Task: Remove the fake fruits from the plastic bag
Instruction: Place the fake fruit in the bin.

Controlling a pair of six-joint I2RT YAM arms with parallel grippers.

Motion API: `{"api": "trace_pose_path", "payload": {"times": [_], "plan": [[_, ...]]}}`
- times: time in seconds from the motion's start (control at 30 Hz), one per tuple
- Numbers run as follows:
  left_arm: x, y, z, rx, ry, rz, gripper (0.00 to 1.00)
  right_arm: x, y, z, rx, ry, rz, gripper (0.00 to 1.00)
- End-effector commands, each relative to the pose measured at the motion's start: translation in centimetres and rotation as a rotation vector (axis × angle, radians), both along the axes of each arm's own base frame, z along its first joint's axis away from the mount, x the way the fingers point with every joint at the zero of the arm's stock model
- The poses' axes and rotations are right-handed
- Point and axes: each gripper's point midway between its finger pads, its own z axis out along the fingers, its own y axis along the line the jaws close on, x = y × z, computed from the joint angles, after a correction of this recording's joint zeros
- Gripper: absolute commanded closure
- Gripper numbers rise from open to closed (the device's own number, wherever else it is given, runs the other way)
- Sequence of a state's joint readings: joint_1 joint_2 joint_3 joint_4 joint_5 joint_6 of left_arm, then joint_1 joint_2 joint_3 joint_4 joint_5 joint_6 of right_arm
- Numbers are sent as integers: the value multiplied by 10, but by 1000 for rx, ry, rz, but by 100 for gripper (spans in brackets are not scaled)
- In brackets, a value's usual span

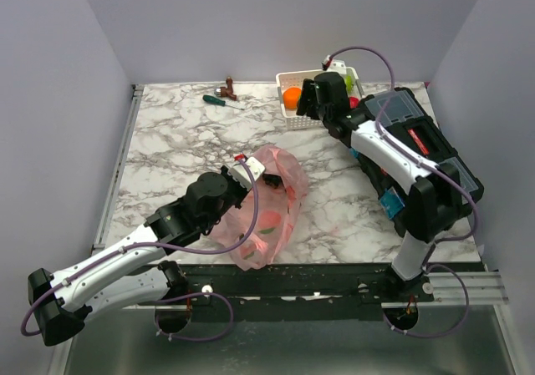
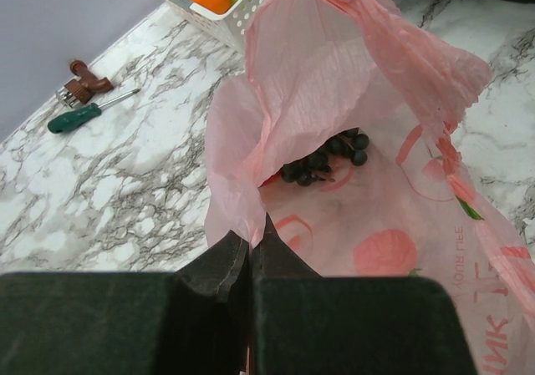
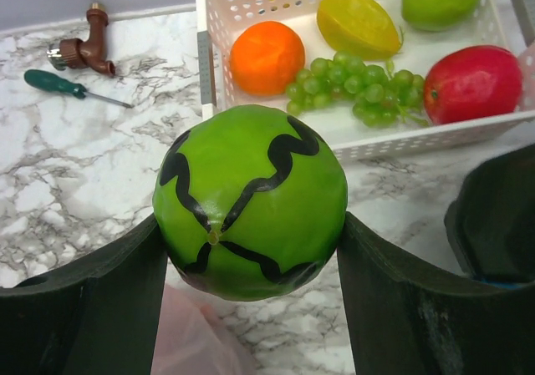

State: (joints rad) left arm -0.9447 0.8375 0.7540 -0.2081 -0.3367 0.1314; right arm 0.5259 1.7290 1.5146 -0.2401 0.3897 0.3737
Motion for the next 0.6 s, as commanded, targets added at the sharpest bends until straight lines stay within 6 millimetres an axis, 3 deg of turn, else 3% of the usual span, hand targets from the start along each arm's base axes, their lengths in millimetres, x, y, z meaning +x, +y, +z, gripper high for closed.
{"api": "trace_pose_path", "payload": {"times": [0.0, 0.17, 0.3, 0.57], "plan": [[-2, -5, 5, -14, -18, -28, 100, 40, 14, -3, 42, -7, 72, 99], [-3, -7, 6, -17, -15, -43, 100, 78, 20, -39, -25, 49, 73, 99], [-5, -9, 7, -23, -14, -54, 100, 105, 22, -57, -76, 78, 64, 99], [-5, -12, 8, -26, -10, -67, 100, 129, 34, -106, -111, 153, 101, 99]]}}
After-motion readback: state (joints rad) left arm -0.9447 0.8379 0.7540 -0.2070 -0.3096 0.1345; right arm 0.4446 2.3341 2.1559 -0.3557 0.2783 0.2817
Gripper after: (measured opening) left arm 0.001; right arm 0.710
